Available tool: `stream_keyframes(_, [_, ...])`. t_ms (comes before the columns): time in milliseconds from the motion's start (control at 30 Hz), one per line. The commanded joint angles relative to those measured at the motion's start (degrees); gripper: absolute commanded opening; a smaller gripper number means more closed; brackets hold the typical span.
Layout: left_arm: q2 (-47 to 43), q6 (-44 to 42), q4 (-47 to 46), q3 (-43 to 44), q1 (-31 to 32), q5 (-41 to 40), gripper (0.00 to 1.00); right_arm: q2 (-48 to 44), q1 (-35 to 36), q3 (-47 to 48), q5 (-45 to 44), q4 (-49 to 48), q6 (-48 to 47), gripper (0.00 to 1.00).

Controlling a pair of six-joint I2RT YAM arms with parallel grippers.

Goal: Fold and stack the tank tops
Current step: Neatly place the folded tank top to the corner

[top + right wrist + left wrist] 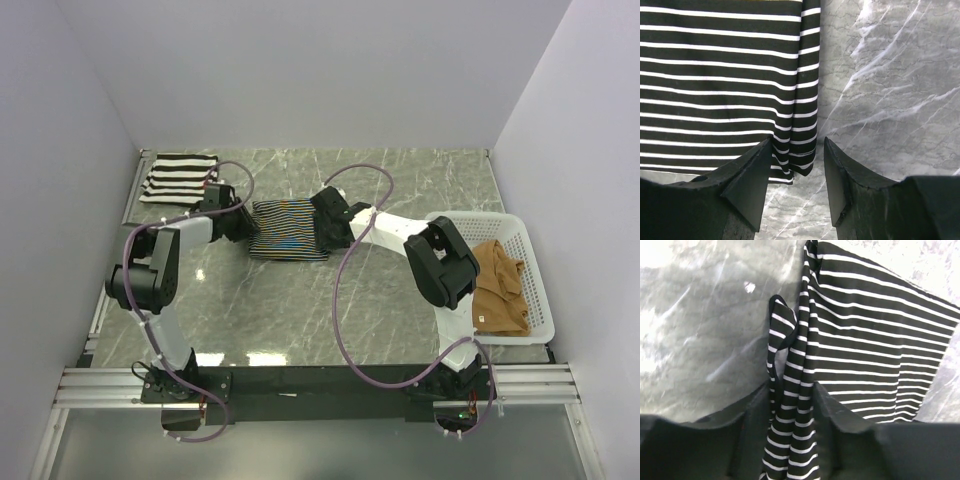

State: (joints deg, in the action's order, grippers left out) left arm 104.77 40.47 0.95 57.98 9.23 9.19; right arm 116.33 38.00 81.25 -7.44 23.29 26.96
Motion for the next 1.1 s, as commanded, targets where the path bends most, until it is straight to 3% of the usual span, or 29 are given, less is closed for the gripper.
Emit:
stream_keyframes(0, [3.68,-4.07,5.63,1.78,1.22,-2.33,0.34,0.04,-0.29,-0.13,0.41,-0.96,-1.12,0.53])
stream_keyframes(167, [4.83,-5.84,10.55,6.09,2.98,-6.81,0.09,-1.63,-0.29,0.13,0.68,-0.18,-1.82,0.55])
stream_keyframes(267, [5.27,-7.24,15.11,11.09,3.33,-11.19,0.00,-5.23,-0.38,-0.57,0.85,-0.35,-1.82,0.62])
stream_keyframes(633, [12.29,-17.87,26.72,34.63,2.90,-33.25,0.00,-22.37,-2.05,-4.09,4.54,-1.49,-1.56,0.67])
stream_keyframes(1067, [23.72,-25.79,29.99,58.65,0.00,-39.25,0.00,-26.51,-4.59,-2.77,9.37,-2.63,-3.23,0.67])
